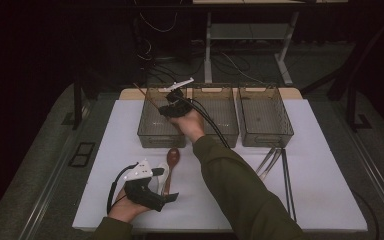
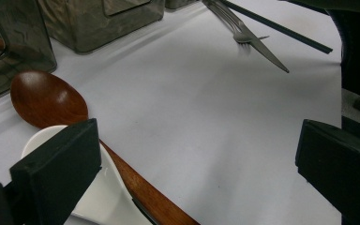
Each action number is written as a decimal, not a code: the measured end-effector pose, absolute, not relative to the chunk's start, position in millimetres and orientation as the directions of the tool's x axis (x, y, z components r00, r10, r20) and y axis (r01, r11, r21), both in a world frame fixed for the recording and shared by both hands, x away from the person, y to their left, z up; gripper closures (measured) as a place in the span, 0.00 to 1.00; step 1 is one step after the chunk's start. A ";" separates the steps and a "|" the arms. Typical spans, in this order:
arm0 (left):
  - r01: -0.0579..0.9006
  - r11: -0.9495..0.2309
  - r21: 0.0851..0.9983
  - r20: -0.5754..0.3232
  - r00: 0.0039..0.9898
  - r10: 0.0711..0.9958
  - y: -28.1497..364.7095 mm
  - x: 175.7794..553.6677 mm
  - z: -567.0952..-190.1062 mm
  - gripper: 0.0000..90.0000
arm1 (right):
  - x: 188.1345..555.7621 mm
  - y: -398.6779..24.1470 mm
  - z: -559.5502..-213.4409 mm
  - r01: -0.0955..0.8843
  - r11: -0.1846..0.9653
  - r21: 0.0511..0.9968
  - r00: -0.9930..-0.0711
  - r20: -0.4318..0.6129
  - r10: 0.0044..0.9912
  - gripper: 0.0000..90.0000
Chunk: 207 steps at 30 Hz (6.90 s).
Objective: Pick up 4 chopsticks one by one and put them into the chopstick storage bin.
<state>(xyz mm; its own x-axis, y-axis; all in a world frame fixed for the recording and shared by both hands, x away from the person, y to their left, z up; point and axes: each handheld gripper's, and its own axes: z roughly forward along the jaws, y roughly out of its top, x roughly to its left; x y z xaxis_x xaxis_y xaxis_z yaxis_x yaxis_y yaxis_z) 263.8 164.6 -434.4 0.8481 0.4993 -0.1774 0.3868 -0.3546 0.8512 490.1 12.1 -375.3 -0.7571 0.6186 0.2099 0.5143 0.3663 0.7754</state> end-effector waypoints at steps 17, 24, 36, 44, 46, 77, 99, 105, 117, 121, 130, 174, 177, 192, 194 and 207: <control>0.385 -0.360 0.850 -0.173 0.849 0.500 163.4 263.7 -435.0 0.00 | 487.4 -3.5 -360.0 0.533 0.434 0.726 -0.777 0.216 0.591 0.50; 0.385 -0.356 0.852 -0.172 0.846 0.504 163.9 264.1 -434.9 0.00 | 479.9 -20.6 -339.2 0.505 0.443 0.740 -0.794 0.198 0.574 0.43; 0.386 -0.362 0.849 -0.168 0.845 0.507 163.2 264.0 -435.2 0.00 | 455.4 -57.5 -309.4 0.458 0.463 0.759 -0.830 0.180 0.527 0.39; 0.384 -0.365 0.848 -0.164 0.846 0.508 162.4 264.1 -435.3 0.00 | 437.4 -88.4 -304.0 0.437 0.481 0.760 -0.841 0.156 0.518 0.39; 0.385 -0.367 0.847 -0.163 0.845 0.509 162.4 264.3 -435.3 0.00 | 432.4 -96.1 -303.1 0.433 0.485 0.760 -0.844 0.152 0.515 0.39; 0.392 -0.365 0.844 -0.164 0.838 0.521 161.7 264.4 -435.3 0.00 | 360.9 -226.0 -330.4 0.455 0.504 0.734 -0.806 0.098 0.584 0.46; 0.399 -0.363 0.842 -0.162 0.829 0.536 164.9 263.9 -435.0 0.00 | 338.1 -323.3 -397.5 0.621 0.375 0.688 -0.572 0.070 0.817 0.52; 0.399 -0.367 0.840 -0.161 0.830 0.534 164.6 263.5 -435.5 0.00 | 344.8 -338.4 -417.0 0.669 0.352 0.655 -0.501 0.047 0.864 0.56; 0.399 -0.371 0.839 -0.162 0.832 0.530 164.1 262.9 -435.7 0.00 | 350.0 -344.1 -433.4 0.721 0.301 0.624 -0.443 0.081 0.893 0.66; 0.399 -0.371 0.839 -0.162 0.833 0.529 163.9 263.1 -436.0 0.00 | 351.3 -340.3 -436.7 0.730 0.310 0.609 -0.437 0.069 0.897 0.68; 0.399 -0.373 0.838 -0.162 0.834 0.528 164.1 263.1 -436.0 0.00 | 352.9 -339.3 -439.8 0.739 0.314 0.596 -0.430 0.058 0.901 0.72; 0.399 -0.371 0.839 -0.166 0.835 0.524 164.4 262.6 -435.6 0.00 | 354.7 -350.4 -439.7 0.729 0.377 0.571 -0.459 -0.002 0.889 0.87; 0.398 -0.370 0.839 -0.166 0.836 0.524 164.4 262.6 -435.7 0.00 | 354.8 -351.6 -439.9 0.730 0.372 0.573 -0.459 0.008 0.888 0.86; 0.398 -0.366 0.841 -0.166 0.834 0.526 165.2 262.3 -435.4 0.00 | 334.4 -367.7 -426.2 0.690 0.344 0.637 -0.495 0.068 0.866 0.71; 0.398 -0.367 0.841 -0.166 0.835 0.525 165.4 262.4 -435.5 0.00 | 328.9 -370.2 -424.3 0.691 0.353 0.631 -0.501 0.066 0.863 0.73; 0.399 -0.360 0.843 -0.171 0.834 0.524 164.9 263.0 -435.3 0.00 | 294.5 -396.1 -417.9 0.692 0.346 0.634 -0.498 0.071 0.865 0.85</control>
<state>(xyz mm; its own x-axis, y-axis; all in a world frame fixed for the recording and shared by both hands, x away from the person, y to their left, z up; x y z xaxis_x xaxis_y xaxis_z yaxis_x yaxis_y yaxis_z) 263.0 164.9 -435.3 0.8342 0.5245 -0.1706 0.3988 -0.3599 0.8435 294.5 -396.1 -417.9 -0.4976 0.8645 0.0706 0.6916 0.3463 0.6338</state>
